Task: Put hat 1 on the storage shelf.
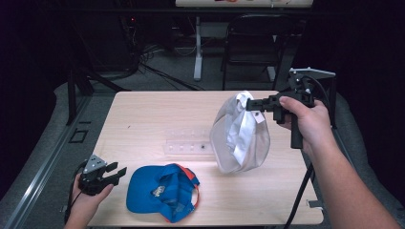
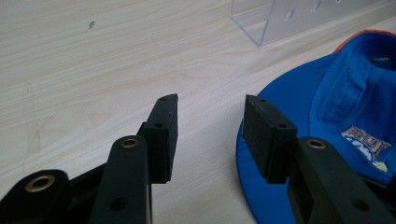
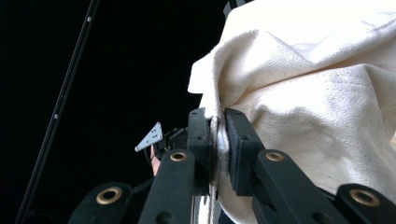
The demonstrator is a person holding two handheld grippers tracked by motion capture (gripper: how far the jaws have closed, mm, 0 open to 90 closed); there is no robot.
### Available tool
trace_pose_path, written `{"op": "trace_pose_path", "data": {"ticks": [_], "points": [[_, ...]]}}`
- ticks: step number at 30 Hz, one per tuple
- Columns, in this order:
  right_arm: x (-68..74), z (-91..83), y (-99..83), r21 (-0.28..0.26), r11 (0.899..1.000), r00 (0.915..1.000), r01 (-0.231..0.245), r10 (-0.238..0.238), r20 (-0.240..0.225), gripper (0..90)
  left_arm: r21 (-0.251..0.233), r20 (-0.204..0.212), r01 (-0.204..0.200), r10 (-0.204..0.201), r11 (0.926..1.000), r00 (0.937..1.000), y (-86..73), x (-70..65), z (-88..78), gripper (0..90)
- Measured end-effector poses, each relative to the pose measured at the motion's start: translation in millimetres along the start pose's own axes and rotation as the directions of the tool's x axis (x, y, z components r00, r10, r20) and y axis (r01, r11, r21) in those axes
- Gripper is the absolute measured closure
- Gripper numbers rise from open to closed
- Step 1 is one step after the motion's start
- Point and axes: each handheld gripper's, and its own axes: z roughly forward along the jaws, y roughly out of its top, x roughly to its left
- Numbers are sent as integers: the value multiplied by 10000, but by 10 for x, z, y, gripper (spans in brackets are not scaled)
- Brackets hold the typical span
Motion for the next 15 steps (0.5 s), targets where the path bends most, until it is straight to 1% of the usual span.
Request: {"op": "trace_pose_path", "data": {"ticks": [3, 7, 8, 11, 12, 15], "points": [[45, 36, 46, -64, 10000, 10000, -38, 37, -74, 818, 28, 49, 2, -3, 10000, 10000, 2, 9, -10, 565], [80, 72, 88, -76, 10000, 10000, -51, 51, -19, 818, -83, -13, -10, 10, 10000, 10000, 2, 10, -13, 557], [107, 112, 135, -155, 9998, 9999, -92, 91, -50, 817, -108, -26, -2, 2, 9999, 10000, 1, 8, -12, 557], [121, 144, 166, -221, 9997, 9999, -103, 102, -36, 818, -44, -42, 23, -24, 10000, 10000, 4, -2, -14, 555], [133, 174, 199, -253, 9996, 9999, -117, 116, -18, 818, -155, -63, -1, 0, 9999, 10000, 2, -15, -3, 555], [152, 210, 232, -342, 9993, 9999, -167, 167, -24, 817, -170, -78, -42, 41, 9998, 10000, 5, -24, -5, 554]]}}
